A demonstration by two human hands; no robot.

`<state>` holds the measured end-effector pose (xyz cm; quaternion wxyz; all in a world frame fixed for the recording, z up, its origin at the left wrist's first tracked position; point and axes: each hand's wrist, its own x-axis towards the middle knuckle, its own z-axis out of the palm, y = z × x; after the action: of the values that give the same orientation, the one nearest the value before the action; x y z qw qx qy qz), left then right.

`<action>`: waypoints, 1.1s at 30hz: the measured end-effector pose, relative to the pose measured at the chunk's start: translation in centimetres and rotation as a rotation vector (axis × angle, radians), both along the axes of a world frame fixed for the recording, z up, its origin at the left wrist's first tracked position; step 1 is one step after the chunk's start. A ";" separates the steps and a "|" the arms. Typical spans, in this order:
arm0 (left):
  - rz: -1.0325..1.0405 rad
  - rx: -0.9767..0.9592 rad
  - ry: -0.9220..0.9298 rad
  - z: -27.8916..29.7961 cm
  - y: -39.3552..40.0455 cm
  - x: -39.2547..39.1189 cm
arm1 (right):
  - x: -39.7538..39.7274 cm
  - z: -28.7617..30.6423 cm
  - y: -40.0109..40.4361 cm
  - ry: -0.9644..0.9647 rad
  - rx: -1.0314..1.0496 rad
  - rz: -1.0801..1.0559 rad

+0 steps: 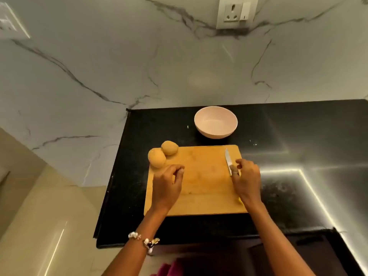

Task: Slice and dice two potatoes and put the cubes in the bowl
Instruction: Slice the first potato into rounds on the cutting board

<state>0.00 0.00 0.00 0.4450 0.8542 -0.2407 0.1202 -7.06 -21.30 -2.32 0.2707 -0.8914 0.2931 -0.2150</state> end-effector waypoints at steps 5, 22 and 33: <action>0.011 -0.031 0.076 -2.2 1.5 0.8 | -0.7 -1.8 1.5 0.257 -0.025 -0.162; 0.272 0.078 -0.008 -0.3 -1.0 6.3 | 3.3 3.3 1.8 -0.206 0.946 -0.193; 0.123 1.063 0.104 1.5 -2.8 13.0 | 4.7 3.8 2.2 -0.187 1.211 -0.106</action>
<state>13.01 -2.81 1.48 -0.0454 0.9790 -0.1956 -0.0349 -2.40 -19.06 1.49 0.7426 -0.5408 0.3820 -0.1008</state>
